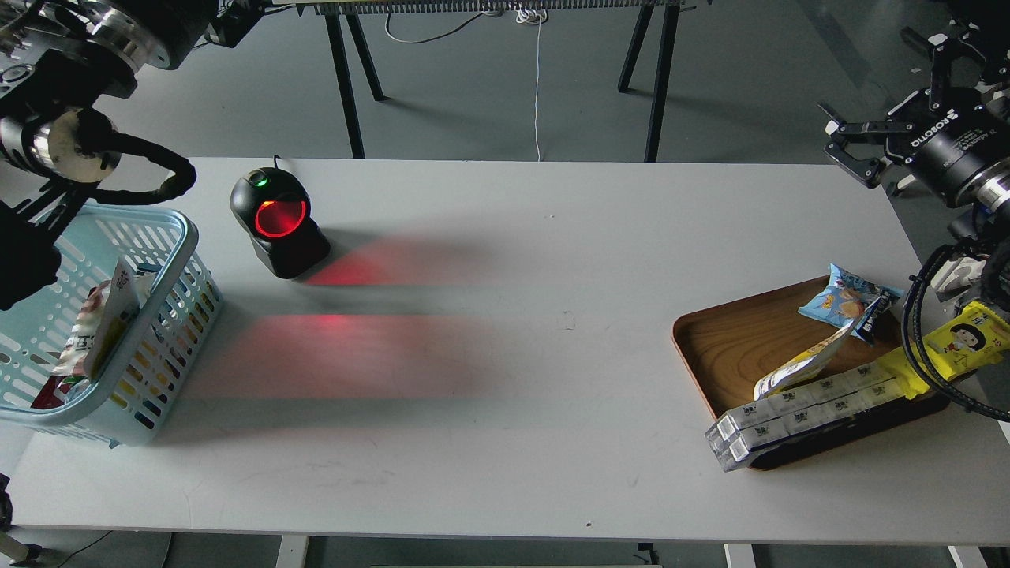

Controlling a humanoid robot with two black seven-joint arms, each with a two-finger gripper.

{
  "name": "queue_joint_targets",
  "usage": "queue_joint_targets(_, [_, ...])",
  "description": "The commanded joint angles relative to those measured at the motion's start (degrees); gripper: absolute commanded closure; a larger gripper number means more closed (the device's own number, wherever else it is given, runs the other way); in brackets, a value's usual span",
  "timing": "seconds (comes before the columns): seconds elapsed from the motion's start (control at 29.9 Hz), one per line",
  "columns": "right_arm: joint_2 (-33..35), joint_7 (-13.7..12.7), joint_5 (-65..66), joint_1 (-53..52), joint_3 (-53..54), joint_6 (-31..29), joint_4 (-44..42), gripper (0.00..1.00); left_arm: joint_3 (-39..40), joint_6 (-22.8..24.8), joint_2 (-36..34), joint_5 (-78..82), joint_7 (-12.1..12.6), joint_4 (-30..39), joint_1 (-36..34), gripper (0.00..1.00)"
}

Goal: Scan snack and place in basket

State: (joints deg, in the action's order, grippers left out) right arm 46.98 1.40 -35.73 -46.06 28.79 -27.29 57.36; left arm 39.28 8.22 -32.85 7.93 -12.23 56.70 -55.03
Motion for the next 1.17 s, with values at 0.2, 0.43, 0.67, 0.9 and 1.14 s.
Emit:
queue_joint_targets(0.2, [-1.80, 0.62, 0.31, -0.26, 0.04, 2.41, -0.58, 0.01, 9.67, 2.06, 9.29, -6.60, 5.98, -13.97, 2.29, 0.01])
queue_joint_targets(0.43, [-3.47, 0.62, 0.31, -0.52, -0.05, 5.31, 0.20, 0.01, 11.26, 2.77, 9.65, -12.76, 7.31, -16.88, 2.65, 0.01])
queue_joint_targets(0.67, [-2.60, 0.62, 0.31, 0.09, 0.83, 7.51, 3.90, 0.01, 14.86, 5.49, 9.21, -14.26, 7.40, -16.79, 4.58, 0.00])
queue_joint_targets(0.9, [-2.60, 0.62, 0.31, 0.09, 2.94, 7.51, 4.43, 0.01, 16.54, 5.32, 9.56, -16.45, 7.22, -16.70, 6.69, 0.00])
queue_joint_targets(1.14, [-2.60, 0.62, 0.40, 0.09, 2.94, 7.86, 4.51, 0.01, 16.18, 5.67, 8.94, -16.37, 7.13, -16.62, 7.74, 0.00])
